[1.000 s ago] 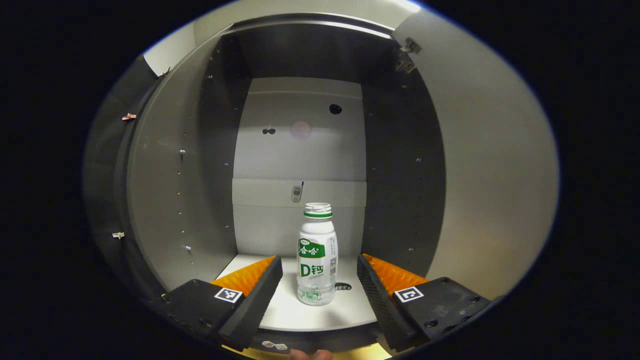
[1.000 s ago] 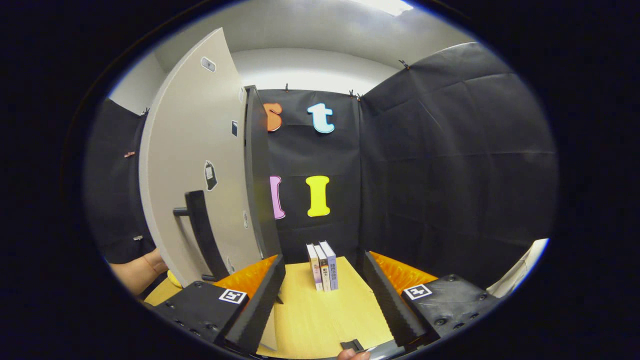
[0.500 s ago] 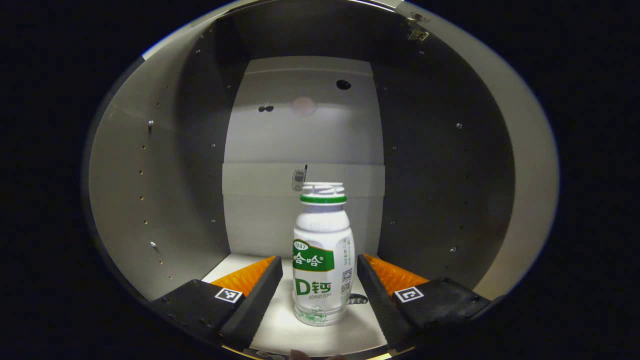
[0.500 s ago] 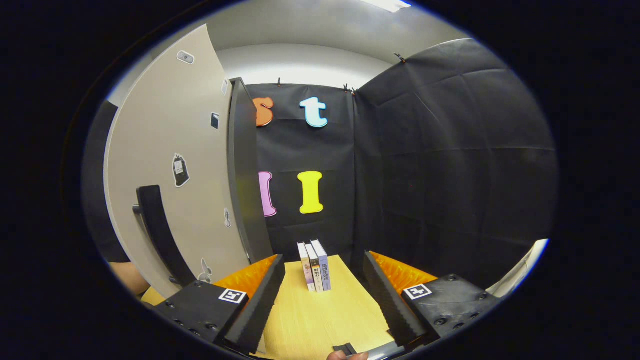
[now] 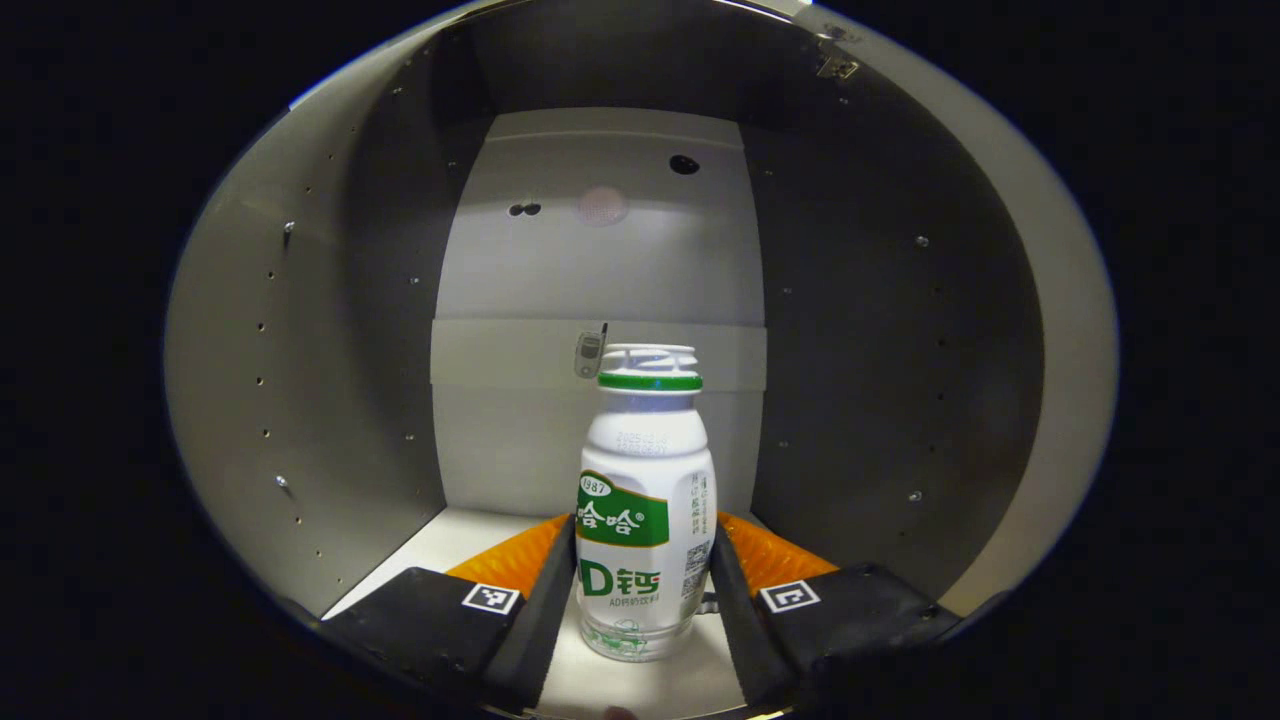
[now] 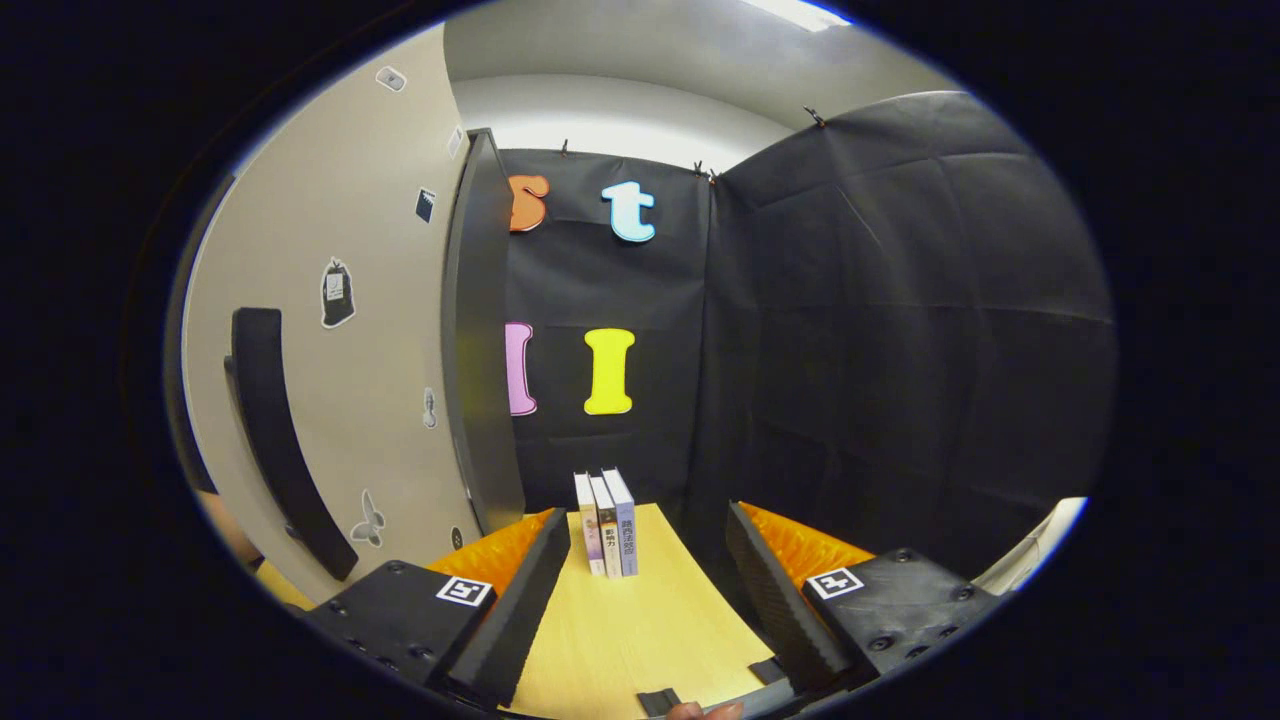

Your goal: Open the cabinet door with the right hand, grasp the bottle in the cabinet with the left hand and place it on the coaster, then close the cabinet door with the right hand.

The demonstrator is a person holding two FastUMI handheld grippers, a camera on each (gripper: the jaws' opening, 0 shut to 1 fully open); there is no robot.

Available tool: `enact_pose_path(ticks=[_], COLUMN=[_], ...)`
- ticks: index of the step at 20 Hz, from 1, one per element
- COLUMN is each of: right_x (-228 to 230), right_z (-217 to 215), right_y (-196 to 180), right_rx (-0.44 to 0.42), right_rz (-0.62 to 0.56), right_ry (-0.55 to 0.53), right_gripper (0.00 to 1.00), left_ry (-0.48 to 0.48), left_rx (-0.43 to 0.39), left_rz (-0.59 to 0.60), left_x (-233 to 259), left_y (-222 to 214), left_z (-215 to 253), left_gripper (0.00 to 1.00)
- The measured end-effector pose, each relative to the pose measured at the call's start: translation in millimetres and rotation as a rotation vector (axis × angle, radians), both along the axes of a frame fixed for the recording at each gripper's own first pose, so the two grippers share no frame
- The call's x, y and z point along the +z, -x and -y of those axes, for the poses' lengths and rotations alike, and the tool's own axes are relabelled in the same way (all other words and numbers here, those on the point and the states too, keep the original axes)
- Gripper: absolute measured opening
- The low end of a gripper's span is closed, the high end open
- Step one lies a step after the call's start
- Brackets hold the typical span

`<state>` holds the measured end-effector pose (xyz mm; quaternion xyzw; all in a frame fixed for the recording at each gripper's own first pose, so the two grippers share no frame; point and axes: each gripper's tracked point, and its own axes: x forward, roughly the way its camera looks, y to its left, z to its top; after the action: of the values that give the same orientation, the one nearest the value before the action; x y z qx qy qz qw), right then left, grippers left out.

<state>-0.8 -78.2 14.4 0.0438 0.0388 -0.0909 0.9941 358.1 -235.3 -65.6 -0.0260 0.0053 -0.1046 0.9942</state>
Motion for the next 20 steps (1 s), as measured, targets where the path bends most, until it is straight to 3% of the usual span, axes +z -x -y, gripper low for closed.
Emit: enact_pose_path(ticks=[3, 6, 9, 20], right_x=[1, 2, 4, 17], right_z=[1, 2, -2, -14], right_y=[-5, -4, -4, -9], right_rx=[-0.017, -0.007, 0.007, 0.007], right_rz=[0.019, 0.022, 0.027, 0.098], right_ry=[0.000, 0.011, 0.010, -0.049], right_gripper=[0.99, 0.98, 0.98, 0.98], left_ry=[-0.004, -0.034, 0.003, -0.011], left_rx=[-0.044, 0.001, -0.019, 0.041], left_rz=[-0.016, -0.024, -0.030, 0.009], left_x=[3, 8, 15, 3], left_y=[9, 27, 51, 168], left_z=[3, -9, -17, -121], left_gripper=[0.71, 0.71, 0.71, 0.71])
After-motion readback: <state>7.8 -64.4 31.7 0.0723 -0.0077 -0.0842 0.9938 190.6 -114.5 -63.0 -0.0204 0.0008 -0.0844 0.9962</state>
